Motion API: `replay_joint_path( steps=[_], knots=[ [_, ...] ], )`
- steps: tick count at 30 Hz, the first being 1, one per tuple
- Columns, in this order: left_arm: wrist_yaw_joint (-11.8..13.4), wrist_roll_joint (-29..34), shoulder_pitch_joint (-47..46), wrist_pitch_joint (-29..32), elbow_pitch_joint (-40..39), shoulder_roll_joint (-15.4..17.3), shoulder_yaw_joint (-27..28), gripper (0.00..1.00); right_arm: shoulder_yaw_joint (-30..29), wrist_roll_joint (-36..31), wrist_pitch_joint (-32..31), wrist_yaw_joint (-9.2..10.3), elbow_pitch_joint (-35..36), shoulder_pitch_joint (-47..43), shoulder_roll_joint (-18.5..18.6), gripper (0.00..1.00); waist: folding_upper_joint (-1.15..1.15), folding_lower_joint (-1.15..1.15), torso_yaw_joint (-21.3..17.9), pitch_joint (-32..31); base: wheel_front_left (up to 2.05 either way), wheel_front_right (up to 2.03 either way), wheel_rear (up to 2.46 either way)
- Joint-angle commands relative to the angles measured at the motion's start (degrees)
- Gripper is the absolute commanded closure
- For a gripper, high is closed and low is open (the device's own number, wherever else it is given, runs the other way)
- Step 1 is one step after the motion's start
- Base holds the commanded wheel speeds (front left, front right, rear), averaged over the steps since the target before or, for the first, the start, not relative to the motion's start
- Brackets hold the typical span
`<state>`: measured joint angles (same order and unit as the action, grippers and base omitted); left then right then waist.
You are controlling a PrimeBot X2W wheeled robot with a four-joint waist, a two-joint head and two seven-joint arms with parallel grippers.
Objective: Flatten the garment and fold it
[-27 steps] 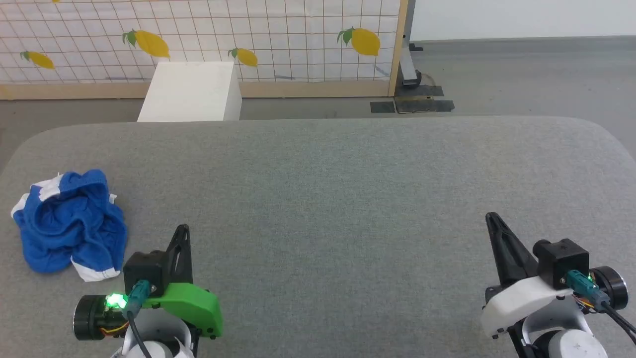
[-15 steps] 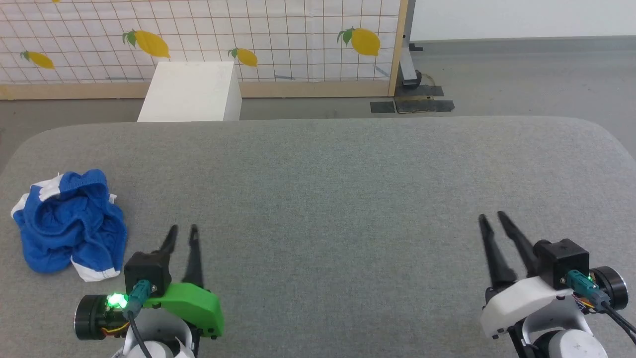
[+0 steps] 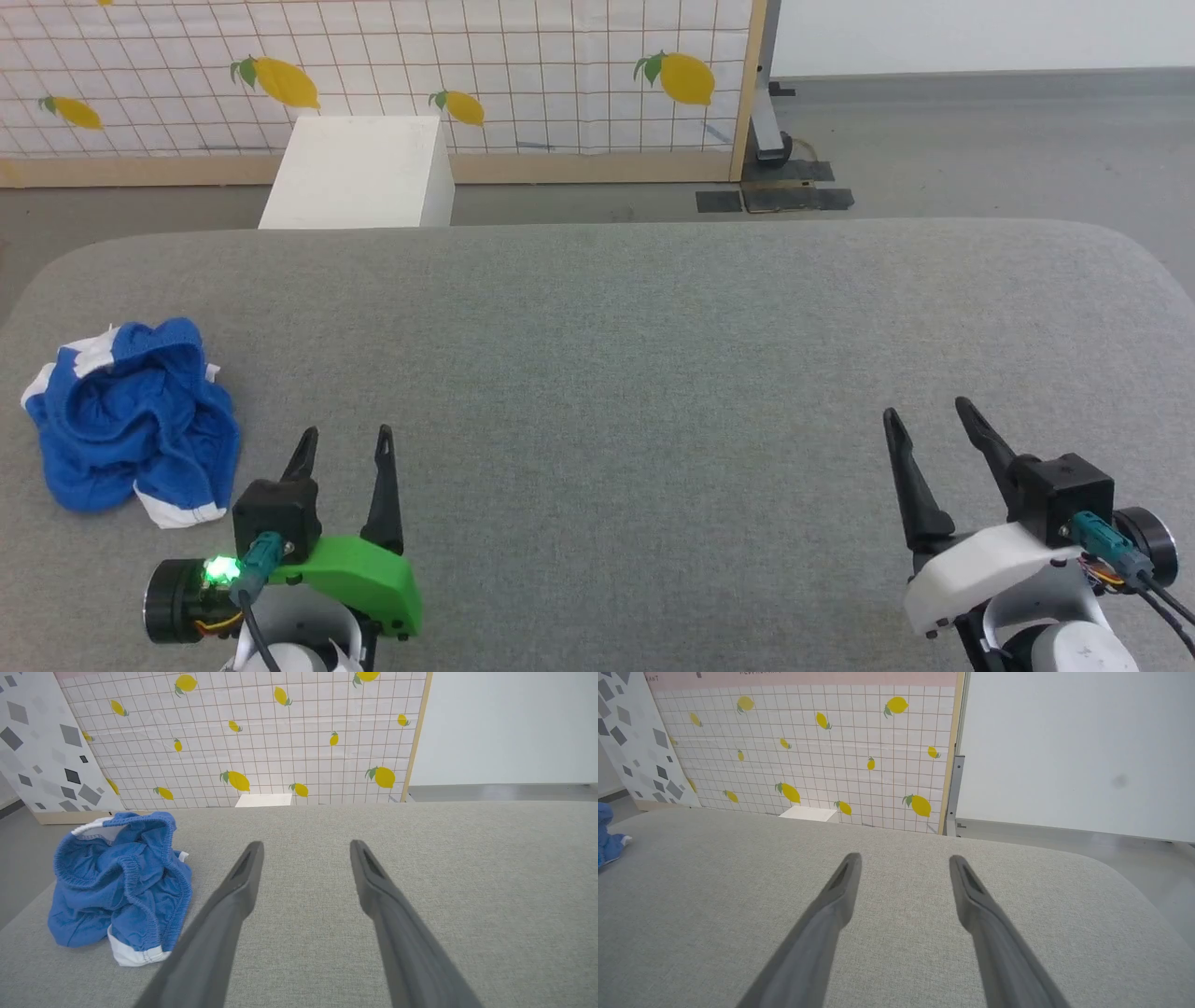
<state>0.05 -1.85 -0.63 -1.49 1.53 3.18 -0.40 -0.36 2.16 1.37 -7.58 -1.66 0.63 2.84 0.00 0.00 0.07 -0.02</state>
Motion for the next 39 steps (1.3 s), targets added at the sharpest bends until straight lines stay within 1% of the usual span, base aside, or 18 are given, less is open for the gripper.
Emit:
replay_joint_path(
  steps=[1,8,15,39],
  knots=[
    [-0.1,-0.5,0.4,-0.6,0.4,0.0,0.1,0.0,-0.1,0.8,0.6,0.01,-0.4,-0.7,0.0,0.0,0.0,0.0,0.1,0.0,0.0,0.0,0.0],
    [-0.1,-1.1,0.6,-1.4,1.1,0.1,0.4,0.0,-0.2,1.7,1.4,0.02,-1.1,-0.9,0.0,0.0,0.0,0.0,1.0,0.0,0.0,0.0,0.0],
    [0.1,-1.8,0.8,-2.2,1.7,0.2,0.8,0.0,-0.2,2.4,2.3,0.02,-1.9,-1.0,0.0,0.0,0.0,0.0,2.9,0.1,0.0,0.0,0.0],
    [0.0,-3.8,1.3,-5.0,3.7,0.2,2.0,0.0,0.4,4.7,5.1,0.04,-4.8,-1.0,0.0,0.0,0.0,0.0,11.9,0.7,0.0,0.0,0.0]
  ],
)
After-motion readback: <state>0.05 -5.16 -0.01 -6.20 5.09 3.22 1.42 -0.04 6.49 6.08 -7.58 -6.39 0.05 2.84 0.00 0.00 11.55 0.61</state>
